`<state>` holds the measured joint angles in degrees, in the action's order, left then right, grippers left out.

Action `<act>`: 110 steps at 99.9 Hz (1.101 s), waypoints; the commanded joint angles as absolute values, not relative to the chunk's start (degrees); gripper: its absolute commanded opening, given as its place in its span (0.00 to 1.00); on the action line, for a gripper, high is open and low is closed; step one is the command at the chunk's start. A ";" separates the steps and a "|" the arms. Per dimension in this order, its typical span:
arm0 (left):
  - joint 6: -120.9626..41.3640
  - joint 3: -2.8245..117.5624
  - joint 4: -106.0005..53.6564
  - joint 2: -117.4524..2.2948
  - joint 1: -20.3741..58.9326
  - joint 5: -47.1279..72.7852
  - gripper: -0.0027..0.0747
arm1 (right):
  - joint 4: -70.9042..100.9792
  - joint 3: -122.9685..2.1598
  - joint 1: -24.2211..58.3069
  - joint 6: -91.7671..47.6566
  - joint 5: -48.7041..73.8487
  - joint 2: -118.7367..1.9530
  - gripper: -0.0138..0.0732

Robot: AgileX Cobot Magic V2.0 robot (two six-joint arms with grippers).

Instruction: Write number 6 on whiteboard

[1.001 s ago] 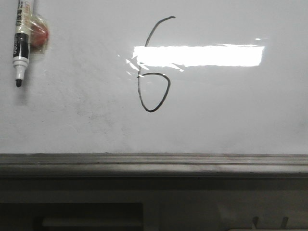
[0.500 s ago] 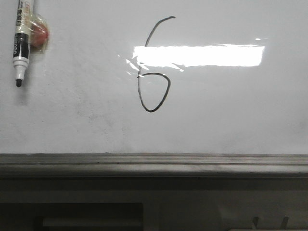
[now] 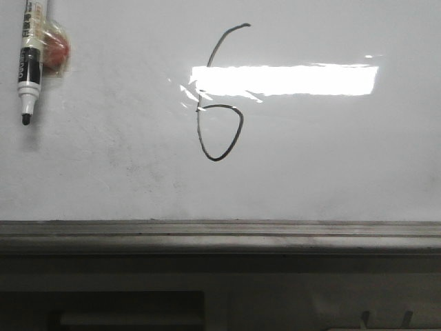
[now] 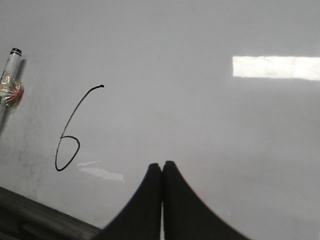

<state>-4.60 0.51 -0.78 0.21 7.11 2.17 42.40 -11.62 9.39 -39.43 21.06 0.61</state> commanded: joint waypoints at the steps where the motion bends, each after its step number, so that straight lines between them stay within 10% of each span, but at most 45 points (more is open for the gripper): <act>1: -3.74 -2.33 -0.48 2.10 7.59 -1.67 0.01 | 43.54 -13.04 9.25 -40.03 17.03 0.48 0.08; 110: -3.74 -2.33 -4.24 1.99 9.55 -1.37 0.01 | 43.54 -13.04 9.25 -40.03 17.03 0.48 0.08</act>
<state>-4.23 0.51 -3.73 0.21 8.97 2.39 42.40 -11.62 9.39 -39.43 20.97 0.61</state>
